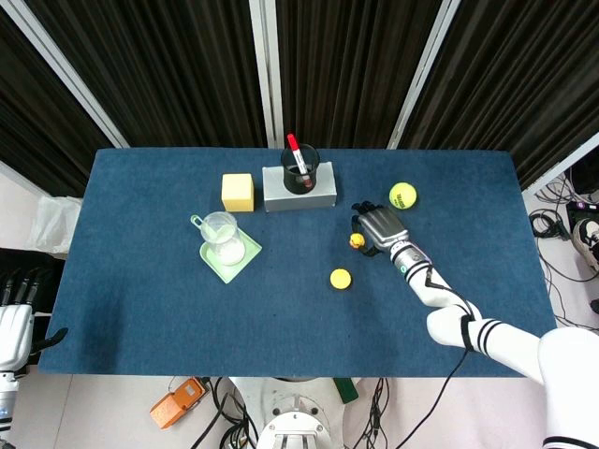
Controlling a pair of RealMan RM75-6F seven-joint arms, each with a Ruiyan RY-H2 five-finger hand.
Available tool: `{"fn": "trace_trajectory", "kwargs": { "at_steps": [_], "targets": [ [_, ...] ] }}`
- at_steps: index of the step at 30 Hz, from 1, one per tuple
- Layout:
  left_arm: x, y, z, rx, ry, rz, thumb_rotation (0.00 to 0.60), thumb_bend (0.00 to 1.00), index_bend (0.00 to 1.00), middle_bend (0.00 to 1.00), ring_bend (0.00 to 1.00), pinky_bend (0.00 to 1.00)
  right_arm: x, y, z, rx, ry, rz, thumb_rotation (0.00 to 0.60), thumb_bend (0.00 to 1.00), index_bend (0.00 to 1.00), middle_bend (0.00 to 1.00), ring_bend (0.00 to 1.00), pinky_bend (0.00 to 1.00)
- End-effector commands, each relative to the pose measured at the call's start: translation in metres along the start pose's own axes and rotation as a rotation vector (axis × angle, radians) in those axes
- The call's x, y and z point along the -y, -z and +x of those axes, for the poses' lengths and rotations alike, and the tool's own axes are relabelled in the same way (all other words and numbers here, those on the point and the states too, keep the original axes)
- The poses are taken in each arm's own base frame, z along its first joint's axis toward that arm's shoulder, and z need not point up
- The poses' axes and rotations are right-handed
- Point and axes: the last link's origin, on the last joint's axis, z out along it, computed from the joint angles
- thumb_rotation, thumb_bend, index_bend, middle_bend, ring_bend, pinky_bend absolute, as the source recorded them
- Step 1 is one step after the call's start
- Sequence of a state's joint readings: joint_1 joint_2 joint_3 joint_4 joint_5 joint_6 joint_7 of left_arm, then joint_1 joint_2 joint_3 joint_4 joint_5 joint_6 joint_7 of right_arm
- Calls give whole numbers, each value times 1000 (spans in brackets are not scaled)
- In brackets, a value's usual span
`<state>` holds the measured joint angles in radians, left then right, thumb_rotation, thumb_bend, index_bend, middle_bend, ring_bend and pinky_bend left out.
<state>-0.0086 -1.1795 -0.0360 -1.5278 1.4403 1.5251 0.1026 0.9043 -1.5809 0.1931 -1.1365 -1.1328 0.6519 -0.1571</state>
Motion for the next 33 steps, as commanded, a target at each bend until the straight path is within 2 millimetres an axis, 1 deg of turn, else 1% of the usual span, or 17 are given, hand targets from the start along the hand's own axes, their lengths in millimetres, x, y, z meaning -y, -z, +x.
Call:
{"fn": "trace_trajectory", "kwargs": {
  "at_steps": [1, 3, 6, 9, 12, 24, 27, 30, 32, 33],
  "targets": [
    [-1, -1, 0, -1, 3, -2, 600, 0, 138, 98, 30, 0, 11, 33, 14, -55, 37, 103, 600, 546, 606, 213, 188, 328],
    [-2, -2, 0, -3, 4, -6, 600, 0, 138, 99, 30, 0, 20, 43, 15, -53, 57, 148, 600, 547, 606, 213, 188, 328],
    [-3, -2, -1, -3, 7, -12, 600, 0, 138, 99, 30, 0, 32, 50, 8, -30, 94, 193, 600, 546, 602, 213, 188, 328],
    [-3, -2, -2, 0, 8, -12, 600, 0, 138, 99, 30, 0, 43, 49, -1, 1, 126, 221, 600, 546, 590, 213, 188, 328],
    [-1, -1, -3, 2, 10, -5, 600, 0, 138, 99, 30, 0, 50, 48, -8, 22, 158, 235, 600, 546, 584, 213, 188, 328],
    [5, 4, -9, 9, 23, 12, 600, 0, 138, 99, 30, 0, 53, 45, -17, 48, 205, 218, 600, 547, 543, 213, 188, 328],
    [5, 4, -9, 8, 23, 13, 600, 0, 138, 99, 30, 0, 54, 45, -19, 55, 209, 219, 600, 546, 494, 213, 184, 324],
    [6, 4, -9, 4, 24, 13, 600, 0, 138, 98, 30, 0, 54, 45, -21, 67, 220, 217, 600, 546, 395, 213, 159, 300],
    [6, 4, -9, 3, 24, 13, 600, 0, 138, 99, 30, 0, 54, 46, -22, 76, 225, 218, 600, 546, 309, 209, 139, 278],
    [6, 4, -9, 3, 24, 13, 600, 0, 138, 99, 30, 0, 54, 47, -22, 77, 226, 220, 600, 546, 285, 206, 134, 273]
  ]
}}
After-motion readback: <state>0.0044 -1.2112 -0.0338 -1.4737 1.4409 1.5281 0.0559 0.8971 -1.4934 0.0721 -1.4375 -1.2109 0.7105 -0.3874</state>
